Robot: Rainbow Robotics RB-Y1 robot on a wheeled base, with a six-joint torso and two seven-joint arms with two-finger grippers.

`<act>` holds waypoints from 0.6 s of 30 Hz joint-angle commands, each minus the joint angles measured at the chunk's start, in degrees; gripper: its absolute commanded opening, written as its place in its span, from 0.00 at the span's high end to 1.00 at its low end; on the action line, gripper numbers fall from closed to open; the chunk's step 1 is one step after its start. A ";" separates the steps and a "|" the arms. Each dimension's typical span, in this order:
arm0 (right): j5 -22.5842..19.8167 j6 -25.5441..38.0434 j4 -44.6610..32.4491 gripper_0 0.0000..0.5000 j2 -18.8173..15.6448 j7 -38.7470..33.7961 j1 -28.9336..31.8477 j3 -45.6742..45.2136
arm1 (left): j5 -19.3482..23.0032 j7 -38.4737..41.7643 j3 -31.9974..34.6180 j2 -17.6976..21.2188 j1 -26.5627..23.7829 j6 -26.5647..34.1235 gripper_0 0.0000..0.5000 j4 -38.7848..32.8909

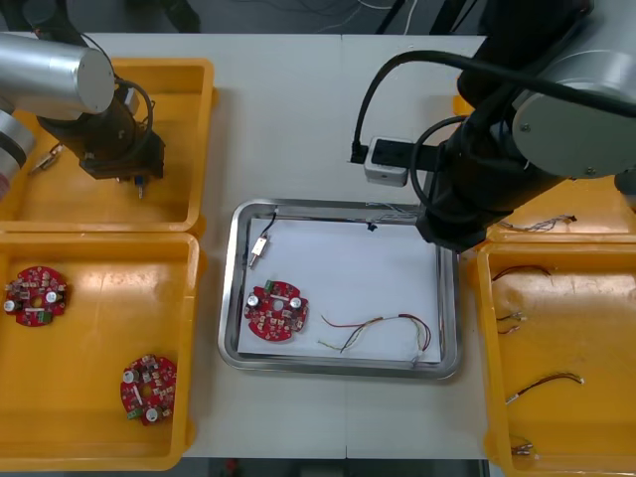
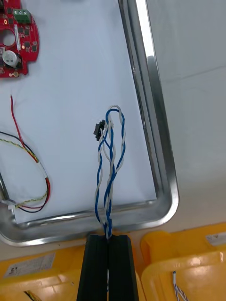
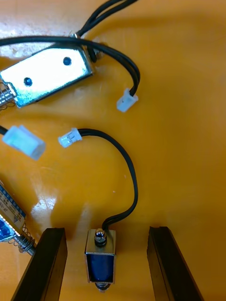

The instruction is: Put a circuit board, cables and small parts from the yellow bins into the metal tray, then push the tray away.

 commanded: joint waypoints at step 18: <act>8.54 -14.11 7.50 1.00 1.94 7.47 -1.72 14.90 | 1.19 -2.81 -0.73 -0.74 1.05 -0.75 1.00 -0.47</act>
